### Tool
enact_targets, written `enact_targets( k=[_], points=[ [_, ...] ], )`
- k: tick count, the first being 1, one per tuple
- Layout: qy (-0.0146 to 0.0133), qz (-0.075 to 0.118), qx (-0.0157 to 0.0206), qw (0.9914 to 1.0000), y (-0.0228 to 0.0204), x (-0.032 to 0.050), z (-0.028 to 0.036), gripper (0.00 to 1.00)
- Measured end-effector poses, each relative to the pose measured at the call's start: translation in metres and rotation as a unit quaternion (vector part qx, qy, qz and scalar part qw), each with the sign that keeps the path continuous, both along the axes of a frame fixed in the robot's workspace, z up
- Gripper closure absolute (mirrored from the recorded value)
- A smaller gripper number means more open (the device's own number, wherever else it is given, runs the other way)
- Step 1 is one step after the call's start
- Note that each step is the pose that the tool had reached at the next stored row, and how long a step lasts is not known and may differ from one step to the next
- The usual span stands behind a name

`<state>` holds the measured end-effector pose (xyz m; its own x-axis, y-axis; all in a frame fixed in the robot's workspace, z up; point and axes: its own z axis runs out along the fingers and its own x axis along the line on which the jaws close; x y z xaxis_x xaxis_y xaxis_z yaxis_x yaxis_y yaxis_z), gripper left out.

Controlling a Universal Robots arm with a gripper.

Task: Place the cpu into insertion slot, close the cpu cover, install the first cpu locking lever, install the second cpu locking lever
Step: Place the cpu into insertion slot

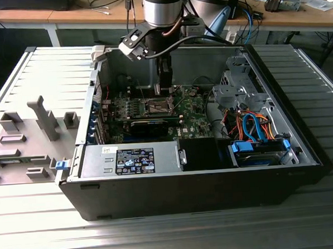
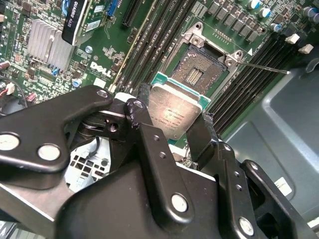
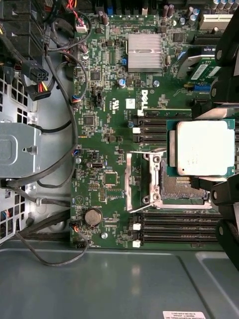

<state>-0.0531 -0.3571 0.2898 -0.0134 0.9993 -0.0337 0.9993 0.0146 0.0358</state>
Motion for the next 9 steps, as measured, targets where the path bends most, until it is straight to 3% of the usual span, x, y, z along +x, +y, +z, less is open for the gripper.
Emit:
enact_targets(
  k=[9],
  points=[
    [0.0,0.0,0.0,1.0,0.0005,-0.0031,-0.0006,0.46]
  ],
)
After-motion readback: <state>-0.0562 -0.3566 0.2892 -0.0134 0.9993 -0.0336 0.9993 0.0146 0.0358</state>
